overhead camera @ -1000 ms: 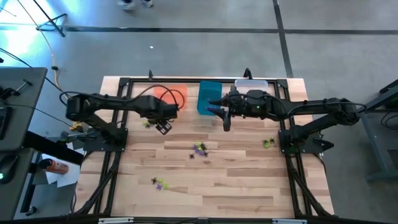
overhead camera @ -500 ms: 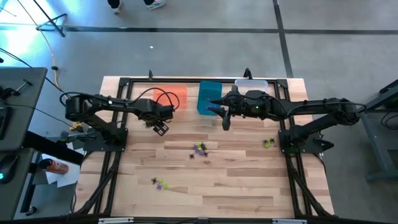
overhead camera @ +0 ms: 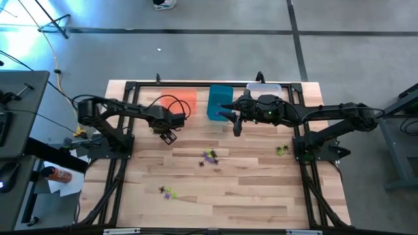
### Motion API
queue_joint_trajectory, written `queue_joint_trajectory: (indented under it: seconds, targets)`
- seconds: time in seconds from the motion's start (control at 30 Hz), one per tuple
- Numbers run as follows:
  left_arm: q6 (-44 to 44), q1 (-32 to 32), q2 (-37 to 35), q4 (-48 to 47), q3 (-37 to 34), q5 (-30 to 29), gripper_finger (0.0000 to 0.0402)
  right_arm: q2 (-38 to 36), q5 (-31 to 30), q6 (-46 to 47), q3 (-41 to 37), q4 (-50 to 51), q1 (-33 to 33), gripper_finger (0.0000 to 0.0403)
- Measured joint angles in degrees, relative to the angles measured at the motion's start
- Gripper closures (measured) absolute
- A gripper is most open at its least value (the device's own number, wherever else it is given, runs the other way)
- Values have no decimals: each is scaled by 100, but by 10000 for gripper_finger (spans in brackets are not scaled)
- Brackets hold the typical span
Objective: Sort Halloween decoration
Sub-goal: Put the purple spider toy into the blue bin
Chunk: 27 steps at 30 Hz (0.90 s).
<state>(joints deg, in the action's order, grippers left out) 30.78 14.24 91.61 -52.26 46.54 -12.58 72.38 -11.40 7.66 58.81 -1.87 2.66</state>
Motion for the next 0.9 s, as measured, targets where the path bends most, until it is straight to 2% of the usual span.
queue_joint_trajectory:
  seconds: [0.2,0.5,0.63,0.8,0.9]
  targets:
    - [-40,-11,304,87,30,-46,254,0,2,120,0,-2,-2,261]
    - [-299,-11,344,185,15,-85,282,0,7,282,0,44,-2,261]
    - [-343,-11,350,215,11,-89,321,0,11,282,0,56,-2,261]
    - [-344,0,346,225,9,-147,389,0,28,257,0,80,-2,261]
    - [-524,12,259,213,-1,-19,395,0,28,271,0,98,-1,261]
